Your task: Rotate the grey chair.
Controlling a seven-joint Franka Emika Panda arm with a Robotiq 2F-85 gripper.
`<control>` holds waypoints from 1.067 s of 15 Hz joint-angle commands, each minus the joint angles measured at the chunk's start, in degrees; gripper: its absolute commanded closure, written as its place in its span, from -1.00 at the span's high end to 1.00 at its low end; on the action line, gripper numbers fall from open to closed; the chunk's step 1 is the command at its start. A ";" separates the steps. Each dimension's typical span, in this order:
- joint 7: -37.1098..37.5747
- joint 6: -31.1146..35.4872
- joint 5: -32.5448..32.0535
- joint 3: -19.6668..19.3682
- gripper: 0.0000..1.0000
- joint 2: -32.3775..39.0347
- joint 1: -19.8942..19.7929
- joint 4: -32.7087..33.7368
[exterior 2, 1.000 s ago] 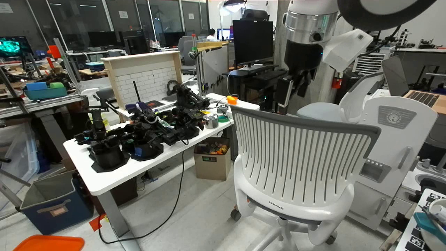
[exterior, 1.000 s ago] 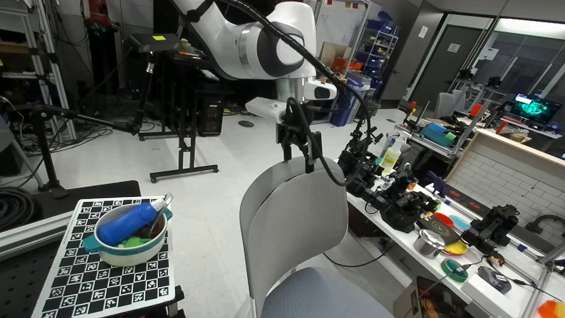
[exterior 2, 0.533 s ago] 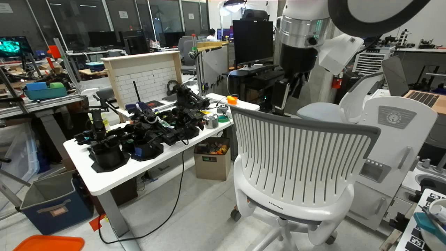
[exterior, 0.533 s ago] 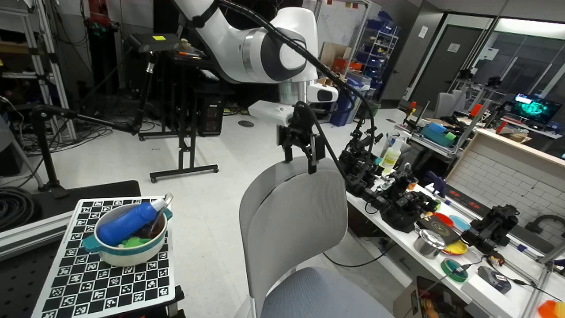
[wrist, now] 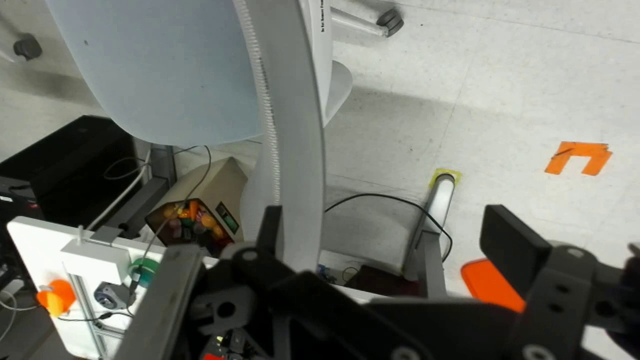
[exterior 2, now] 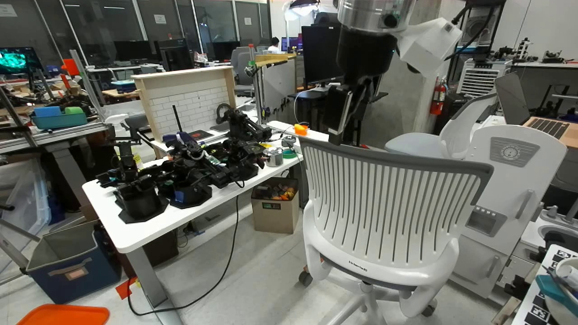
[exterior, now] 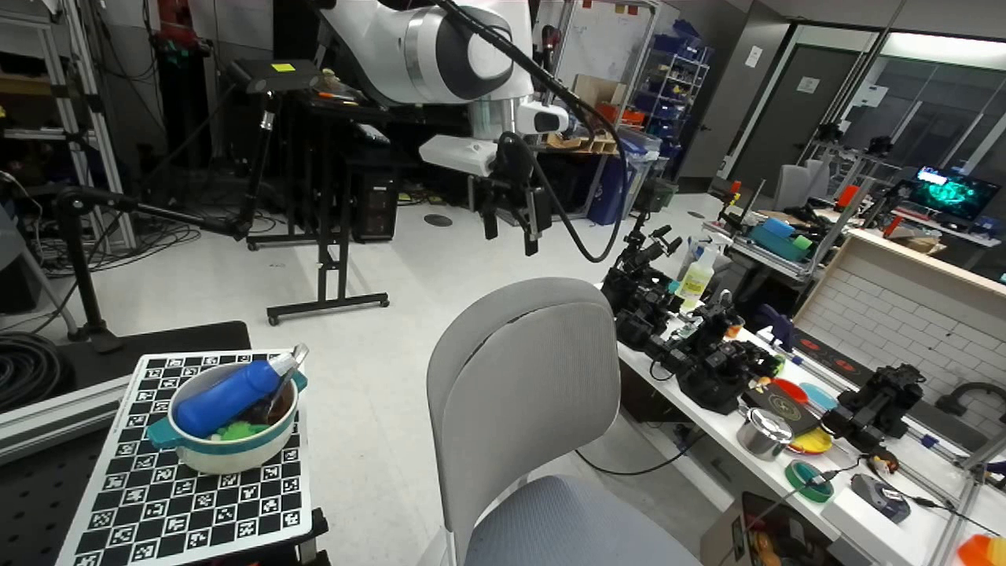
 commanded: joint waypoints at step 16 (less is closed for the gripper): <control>4.70 -0.95 -2.00 -5.31 1.00 6.94 1.65 1.17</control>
